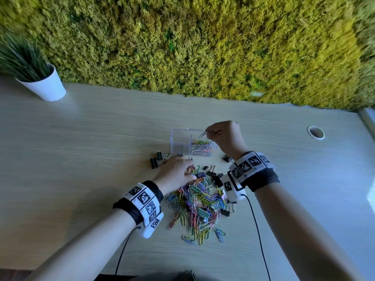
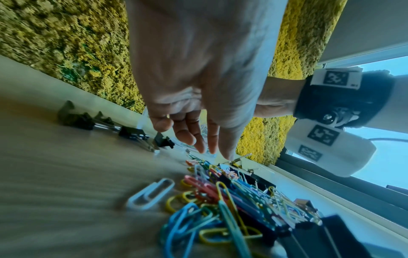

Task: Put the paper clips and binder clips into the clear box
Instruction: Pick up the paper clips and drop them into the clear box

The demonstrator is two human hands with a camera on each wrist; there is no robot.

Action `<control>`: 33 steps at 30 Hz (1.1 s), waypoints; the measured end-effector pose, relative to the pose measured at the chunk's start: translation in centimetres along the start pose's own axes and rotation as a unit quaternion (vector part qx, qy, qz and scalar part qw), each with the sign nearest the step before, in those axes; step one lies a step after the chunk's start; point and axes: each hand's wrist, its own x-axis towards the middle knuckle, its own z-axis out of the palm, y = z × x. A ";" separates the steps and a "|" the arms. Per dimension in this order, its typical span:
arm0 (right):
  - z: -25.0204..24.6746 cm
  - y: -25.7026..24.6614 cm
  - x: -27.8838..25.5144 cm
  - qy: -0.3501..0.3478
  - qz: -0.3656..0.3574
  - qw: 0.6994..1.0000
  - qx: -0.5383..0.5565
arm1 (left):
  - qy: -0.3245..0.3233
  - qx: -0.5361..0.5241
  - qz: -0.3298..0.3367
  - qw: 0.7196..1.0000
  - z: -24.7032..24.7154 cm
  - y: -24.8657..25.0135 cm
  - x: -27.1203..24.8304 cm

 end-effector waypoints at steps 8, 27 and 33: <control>-0.1 1.4 -3.7 0.014 -0.067 0.995 -0.067 | -0.037 0.031 0.019 0.999 1.2 1.1 1.2; 1.4 4.5 -9.9 -0.188 0.071 0.954 -0.221 | -0.070 0.045 0.029 0.996 2.6 1.3 1.5; 1.7 4.0 -10.5 -0.187 0.057 0.958 -0.209 | -0.068 0.056 0.029 0.996 2.4 1.5 1.4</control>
